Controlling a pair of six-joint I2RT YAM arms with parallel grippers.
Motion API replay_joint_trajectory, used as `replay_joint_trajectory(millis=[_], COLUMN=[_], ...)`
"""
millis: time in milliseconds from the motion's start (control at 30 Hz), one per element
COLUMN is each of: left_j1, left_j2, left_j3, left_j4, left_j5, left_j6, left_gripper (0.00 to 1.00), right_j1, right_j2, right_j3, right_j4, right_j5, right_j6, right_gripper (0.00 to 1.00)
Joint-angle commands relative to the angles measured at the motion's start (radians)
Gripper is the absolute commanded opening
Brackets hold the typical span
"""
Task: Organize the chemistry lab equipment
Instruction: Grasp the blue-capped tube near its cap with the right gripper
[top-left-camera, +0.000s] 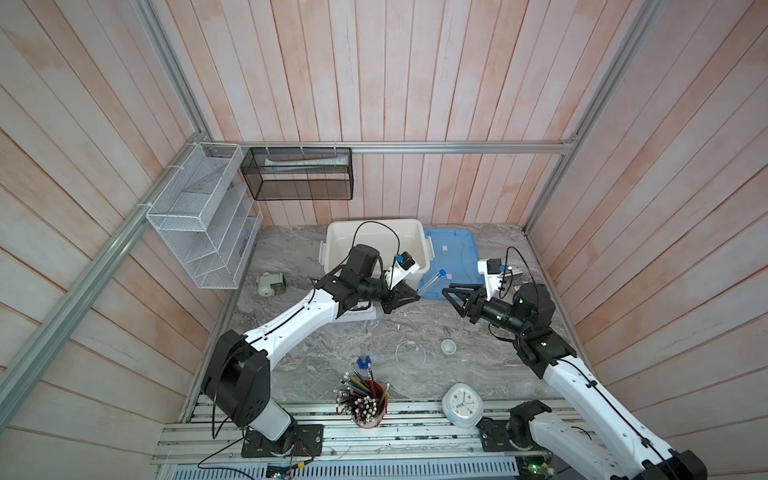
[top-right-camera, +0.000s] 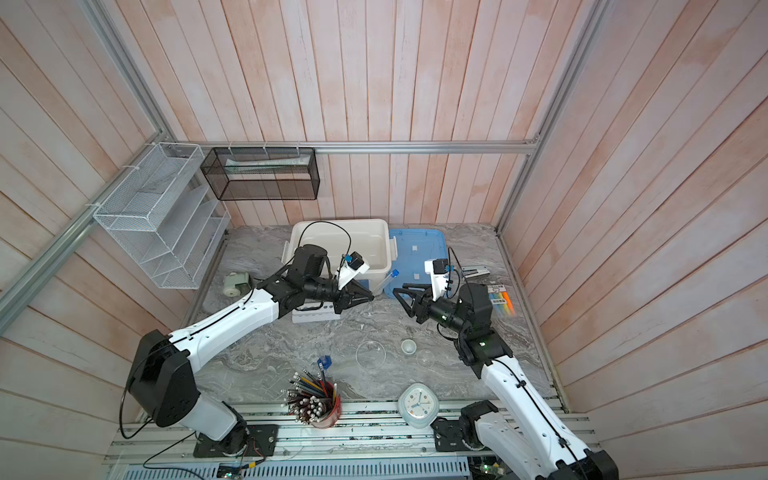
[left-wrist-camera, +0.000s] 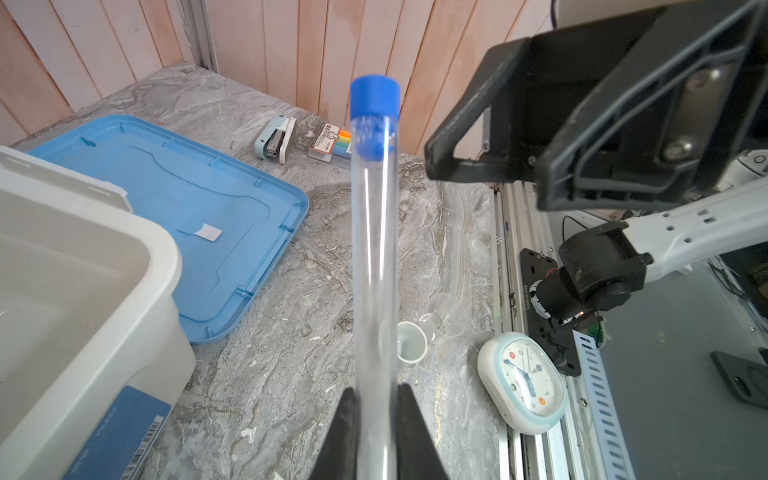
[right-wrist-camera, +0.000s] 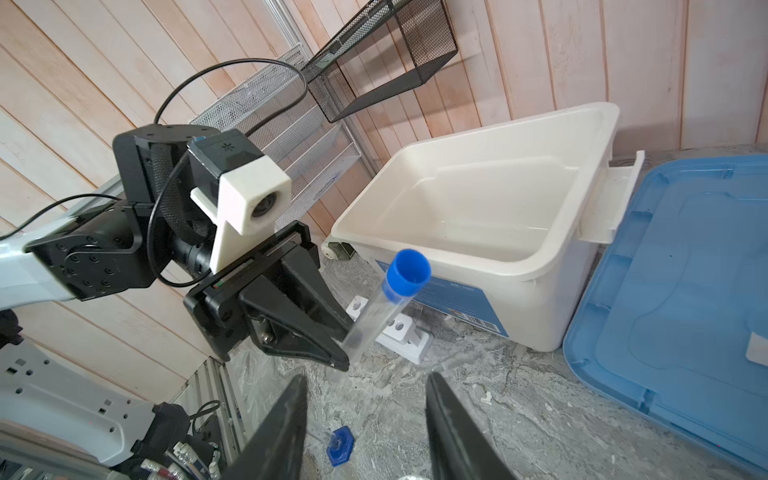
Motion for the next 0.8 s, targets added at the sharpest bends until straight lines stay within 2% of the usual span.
replay_joint_trajectory(millis=[0, 533, 767], left_j1=[0.004, 0.003, 0.004], left_j2=[-0.040, -0.059, -0.056], left_j3=[-0.021, -0.009, -0.017], left_j4=[0.025, 0.009, 0.018], left_j5=[0.054, 0.108, 0.113], left_j6=[-0.011, -0.011, -0.014], left_gripper=[0.12, 0.12, 0.12], right_j1=[0.011, 0.061, 0.066], right_j2=[0.012, 0.057, 0.066], right_j3=[0.039, 0.036, 0.020], right_j4=[0.054, 0.151, 0.186], right_j5=[0.017, 0.034, 0.035], right_j6=[0.013, 0.044, 0.057], right_gripper=[0.46, 0.40, 0.32])
